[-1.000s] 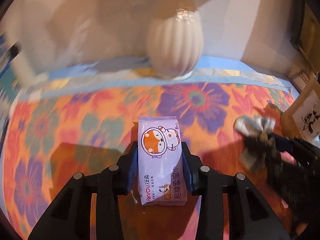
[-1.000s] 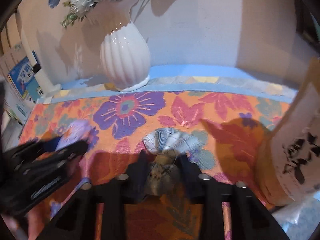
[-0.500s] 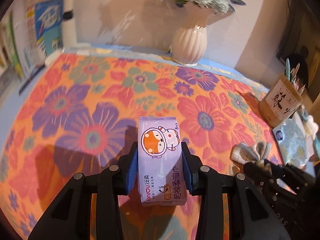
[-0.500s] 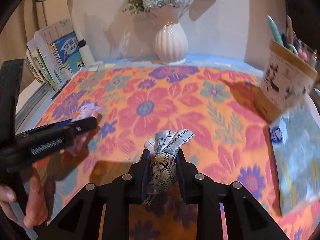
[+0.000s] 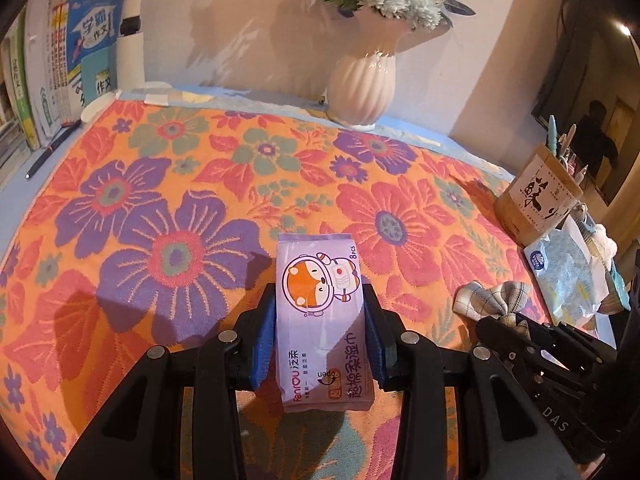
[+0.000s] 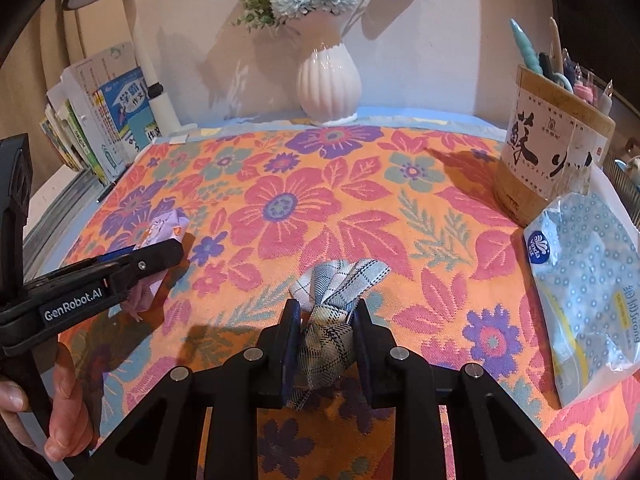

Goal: Organize soft objects
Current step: 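Carry plaid bow and pink wipe pack to the glass bowl and release both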

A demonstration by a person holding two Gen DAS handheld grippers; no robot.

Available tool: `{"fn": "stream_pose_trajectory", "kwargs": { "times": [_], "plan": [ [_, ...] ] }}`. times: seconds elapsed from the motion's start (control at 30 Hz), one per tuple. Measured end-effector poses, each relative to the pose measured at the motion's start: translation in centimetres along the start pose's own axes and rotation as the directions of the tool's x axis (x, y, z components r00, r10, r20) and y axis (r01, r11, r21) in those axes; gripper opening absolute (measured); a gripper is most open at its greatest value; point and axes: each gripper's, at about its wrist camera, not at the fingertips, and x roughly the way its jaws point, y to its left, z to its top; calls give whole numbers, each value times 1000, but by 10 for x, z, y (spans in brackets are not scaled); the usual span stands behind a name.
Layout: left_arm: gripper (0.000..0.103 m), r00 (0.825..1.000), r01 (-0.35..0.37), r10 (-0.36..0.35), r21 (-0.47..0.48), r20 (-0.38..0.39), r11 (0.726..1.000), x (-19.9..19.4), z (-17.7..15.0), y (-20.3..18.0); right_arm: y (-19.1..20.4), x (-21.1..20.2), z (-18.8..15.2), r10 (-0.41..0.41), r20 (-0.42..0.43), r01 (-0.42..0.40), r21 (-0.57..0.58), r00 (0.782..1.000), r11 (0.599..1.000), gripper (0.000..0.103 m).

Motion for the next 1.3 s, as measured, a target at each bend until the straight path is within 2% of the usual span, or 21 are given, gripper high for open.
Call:
{"fn": "stream_pose_trajectory", "kwargs": {
  "times": [0.13,0.23,0.37,0.47,0.57,0.6,0.67,0.73,0.87,1.0,1.17,1.23,1.3],
  "plan": [
    [36,1000,-23,23,11,9,1000,-2,1,-1,-2,-13,0,28,61,-28,7,998,1000,24],
    [36,999,-41,41,28,15,999,-7,5,-8,-13,-26,4,62,90,-67,53,994,996,24],
    [36,994,-45,34,113,101,993,-36,24,-37,-42,-68,23,90,179,-117,147,980,982,24],
    [36,985,-24,-7,177,174,984,-60,44,-71,-60,-109,41,51,271,-99,170,961,980,24],
    [36,973,43,-96,245,209,969,-77,66,-118,-83,-151,54,-6,352,-68,199,936,978,24],
    [36,970,63,-120,261,210,963,-78,71,-130,-92,-161,57,-13,366,-71,216,930,974,24],
    [36,961,111,-180,307,208,945,-81,81,-163,-120,-180,63,14,388,-129,271,922,954,24],
    [36,953,144,-225,350,203,926,-80,87,-192,-144,-192,66,-8,393,-131,324,920,937,24],
    [36,938,201,-302,441,172,874,-71,96,-256,-196,-214,67,-120,387,-58,419,914,906,24],
    [36,930,248,-347,490,121,835,-51,106,-308,-250,-225,62,-236,331,23,537,913,843,24],
    [36,923,316,-385,515,29,797,-16,108,-353,-299,-221,48,-284,279,46,634,917,772,24],
    [36,920,339,-393,523,-7,782,-2,105,-367,-312,-216,46,-291,261,55,652,920,756,24],
    [36,922,341,-388,524,-22,780,11,102,-380,-321,-209,44,-289,243,59,662,926,747,24]
  ]
}}
